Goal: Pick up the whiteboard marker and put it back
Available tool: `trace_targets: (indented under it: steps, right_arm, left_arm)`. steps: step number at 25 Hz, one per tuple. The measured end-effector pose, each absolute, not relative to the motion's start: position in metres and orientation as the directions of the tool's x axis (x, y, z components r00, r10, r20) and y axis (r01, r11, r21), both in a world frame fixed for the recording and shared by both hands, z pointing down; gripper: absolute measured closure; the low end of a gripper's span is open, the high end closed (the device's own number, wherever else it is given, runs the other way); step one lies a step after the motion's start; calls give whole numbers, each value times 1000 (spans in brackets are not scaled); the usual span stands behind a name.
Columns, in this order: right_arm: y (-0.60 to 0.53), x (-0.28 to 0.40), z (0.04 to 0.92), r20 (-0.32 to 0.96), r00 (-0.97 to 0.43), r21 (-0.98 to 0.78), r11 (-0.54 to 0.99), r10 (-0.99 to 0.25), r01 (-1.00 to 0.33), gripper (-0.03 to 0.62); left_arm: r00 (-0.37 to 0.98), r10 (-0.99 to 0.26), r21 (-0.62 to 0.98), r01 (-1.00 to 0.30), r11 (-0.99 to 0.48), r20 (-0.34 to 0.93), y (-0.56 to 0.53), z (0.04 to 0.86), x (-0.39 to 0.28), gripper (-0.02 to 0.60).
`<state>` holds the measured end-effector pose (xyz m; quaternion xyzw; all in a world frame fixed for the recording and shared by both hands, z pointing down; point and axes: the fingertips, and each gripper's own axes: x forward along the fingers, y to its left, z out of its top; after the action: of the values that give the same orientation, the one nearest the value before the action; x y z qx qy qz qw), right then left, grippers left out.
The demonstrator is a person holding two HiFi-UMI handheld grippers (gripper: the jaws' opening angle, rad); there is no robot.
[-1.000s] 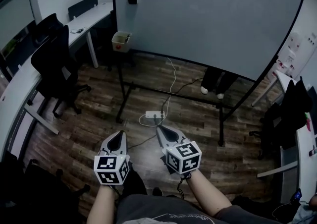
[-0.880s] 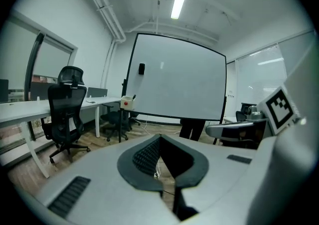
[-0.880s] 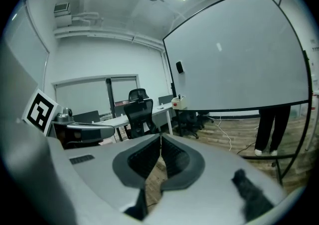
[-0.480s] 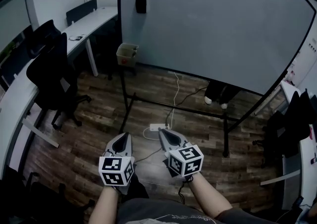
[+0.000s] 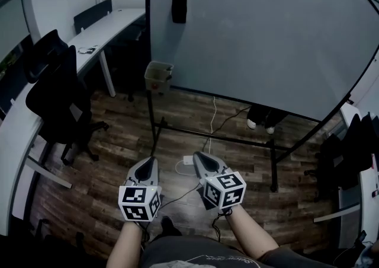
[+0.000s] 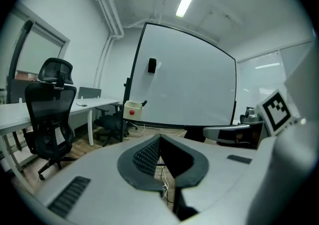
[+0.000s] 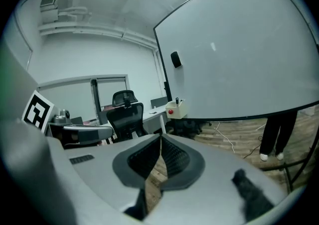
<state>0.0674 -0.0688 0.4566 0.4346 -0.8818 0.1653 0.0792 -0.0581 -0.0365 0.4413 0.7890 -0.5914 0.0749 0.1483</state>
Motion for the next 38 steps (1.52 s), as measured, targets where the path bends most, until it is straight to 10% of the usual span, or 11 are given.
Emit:
trace_targets:
  steps: [38]
  right_arm:
    - [-319, -13, 437, 200, -629, -193, 599, -751, -777, 569]
  left_arm:
    - [247, -932, 134, -967, -219, 264, -266, 433, -137, 568]
